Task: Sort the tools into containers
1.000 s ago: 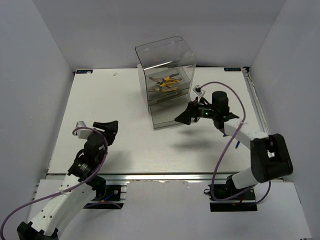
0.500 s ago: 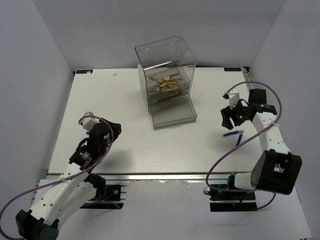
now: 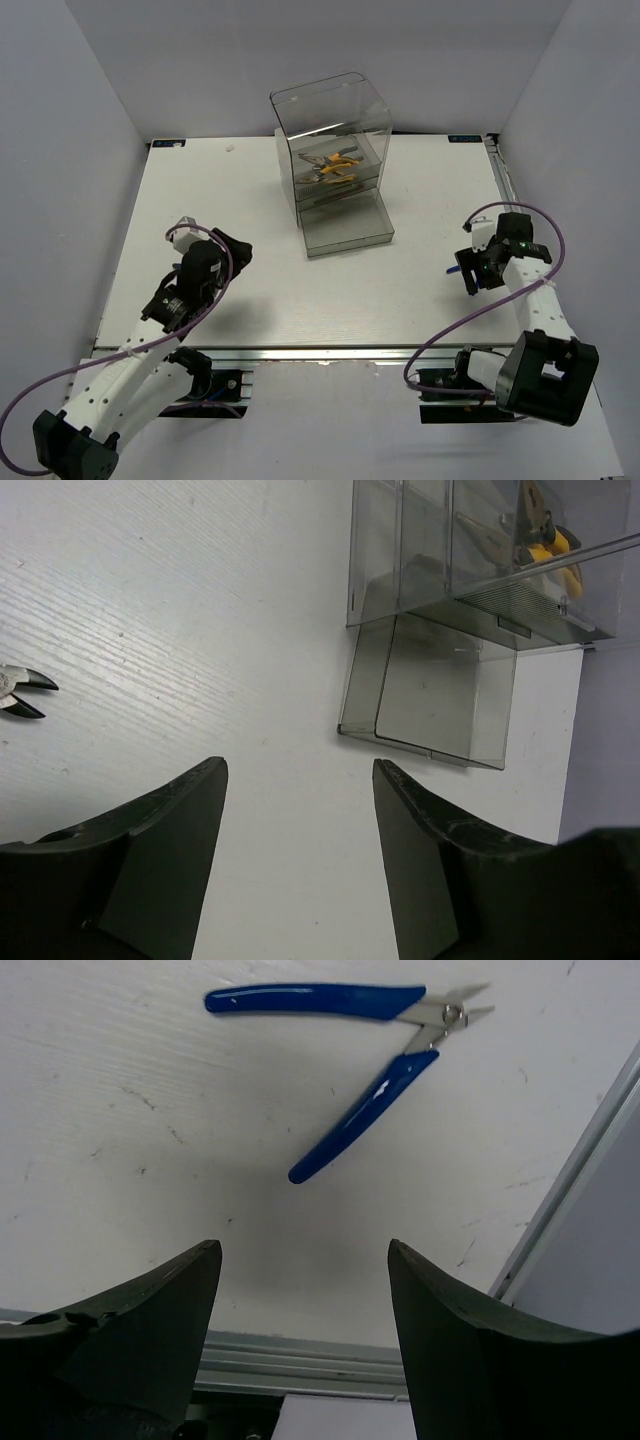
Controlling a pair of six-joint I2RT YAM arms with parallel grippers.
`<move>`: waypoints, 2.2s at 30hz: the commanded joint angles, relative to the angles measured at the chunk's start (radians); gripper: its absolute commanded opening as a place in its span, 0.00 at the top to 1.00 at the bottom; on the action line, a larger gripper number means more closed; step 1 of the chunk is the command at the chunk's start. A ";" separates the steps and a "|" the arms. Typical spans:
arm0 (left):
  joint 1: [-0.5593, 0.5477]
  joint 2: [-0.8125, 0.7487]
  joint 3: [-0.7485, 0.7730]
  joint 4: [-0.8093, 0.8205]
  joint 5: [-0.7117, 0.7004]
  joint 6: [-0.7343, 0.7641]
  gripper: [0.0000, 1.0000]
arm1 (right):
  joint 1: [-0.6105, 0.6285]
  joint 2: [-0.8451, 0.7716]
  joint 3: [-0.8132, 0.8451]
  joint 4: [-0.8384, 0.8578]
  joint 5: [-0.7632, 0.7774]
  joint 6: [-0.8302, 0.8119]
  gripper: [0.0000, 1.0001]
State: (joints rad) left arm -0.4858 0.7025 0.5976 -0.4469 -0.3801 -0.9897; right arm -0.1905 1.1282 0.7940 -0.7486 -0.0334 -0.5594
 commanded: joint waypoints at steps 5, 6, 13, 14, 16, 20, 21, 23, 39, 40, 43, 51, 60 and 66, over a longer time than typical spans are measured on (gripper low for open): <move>0.006 0.064 -0.015 0.076 0.070 -0.023 0.29 | -0.012 0.087 0.010 0.143 0.113 0.187 0.26; 0.007 0.078 -0.015 0.080 0.082 -0.027 0.29 | -0.013 0.102 0.011 0.149 0.113 0.191 0.26; 0.015 0.196 0.007 0.148 0.139 -0.041 0.29 | -0.023 0.148 -0.035 0.224 0.092 0.200 0.26; 0.016 0.210 0.011 0.154 0.142 -0.043 0.29 | -0.029 0.159 -0.051 0.238 0.089 0.204 0.27; 0.016 0.238 0.013 0.177 0.156 -0.044 0.29 | -0.041 0.173 -0.068 0.281 0.081 0.199 0.27; 0.018 0.261 0.010 0.208 0.170 -0.055 0.29 | -0.061 0.248 -0.072 0.290 0.043 0.205 0.31; 0.019 0.264 0.008 0.209 0.168 -0.053 0.29 | -0.066 0.258 -0.075 0.296 0.038 0.205 0.32; 0.019 0.264 0.008 0.206 0.170 -0.049 0.29 | -0.078 0.283 -0.082 0.310 0.009 0.204 0.33; 0.072 0.252 -0.016 0.209 0.184 -0.013 0.29 | -0.138 0.473 -0.091 0.436 -0.023 0.179 0.86; 0.078 0.252 -0.024 0.220 0.188 -0.015 0.29 | -0.144 0.473 -0.088 0.433 -0.026 0.168 0.91; 0.095 0.264 -0.036 0.252 0.207 -0.014 0.29 | -0.159 0.452 -0.075 0.428 -0.031 0.136 1.00; 0.135 0.333 0.004 0.307 0.273 0.039 0.29 | -0.176 0.256 -0.055 0.396 -0.174 0.070 1.00; 0.151 0.328 -0.005 0.318 0.291 0.046 0.29 | -0.172 0.113 0.071 0.261 -0.436 -0.028 1.00; 0.153 0.259 -0.051 0.315 0.273 0.026 0.29 | -0.038 0.094 0.157 0.201 -0.488 -0.166 1.00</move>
State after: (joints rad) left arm -0.3393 1.0191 0.5636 -0.1452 -0.1040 -0.9588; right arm -0.3038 1.2549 0.8913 -0.5011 -0.4267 -0.6106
